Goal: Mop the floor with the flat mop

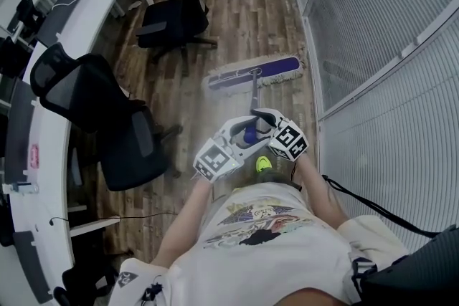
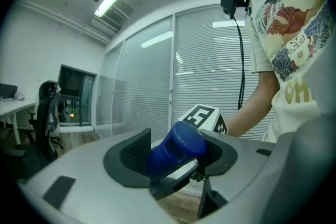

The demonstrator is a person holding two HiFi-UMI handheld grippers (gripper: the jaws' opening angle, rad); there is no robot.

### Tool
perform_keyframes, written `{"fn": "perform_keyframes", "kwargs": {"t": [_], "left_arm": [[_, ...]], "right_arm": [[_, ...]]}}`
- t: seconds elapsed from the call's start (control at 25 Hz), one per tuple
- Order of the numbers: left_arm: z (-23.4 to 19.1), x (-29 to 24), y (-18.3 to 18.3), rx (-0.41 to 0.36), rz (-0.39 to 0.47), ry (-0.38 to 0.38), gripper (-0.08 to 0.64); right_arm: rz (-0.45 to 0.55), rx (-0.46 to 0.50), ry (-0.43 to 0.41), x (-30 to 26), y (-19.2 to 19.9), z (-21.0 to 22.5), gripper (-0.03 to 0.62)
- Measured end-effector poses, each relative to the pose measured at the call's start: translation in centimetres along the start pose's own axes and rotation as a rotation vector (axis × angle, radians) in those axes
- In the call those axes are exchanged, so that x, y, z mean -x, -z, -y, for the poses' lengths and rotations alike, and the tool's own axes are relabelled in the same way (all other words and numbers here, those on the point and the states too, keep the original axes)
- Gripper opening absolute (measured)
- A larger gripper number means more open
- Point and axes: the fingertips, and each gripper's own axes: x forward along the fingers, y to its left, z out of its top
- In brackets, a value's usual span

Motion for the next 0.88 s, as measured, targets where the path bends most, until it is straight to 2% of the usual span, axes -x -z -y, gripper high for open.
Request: {"fn": "perform_keyframes", "kwargs": {"t": [0.2, 0.48, 0.88], "left_arm": [[1.8, 2.3, 0.3, -0.01, -0.019, 0.004, 0.219], [7.6, 6.8, 1.2, -0.026, -0.032, 0.039, 0.218], [15.0, 11.0, 1.5, -0.038, -0.056, 0.077, 0.219]], "right_arm": [[-0.013, 0.011, 0.002, -0.2, -0.1, -2.9, 0.21], [0.003, -0.009, 0.038, 1.0, 0.8, -10.0, 0.21], [0.011, -0.015, 0.058, 3.8, 1.5, -17.8, 0.21]]}}
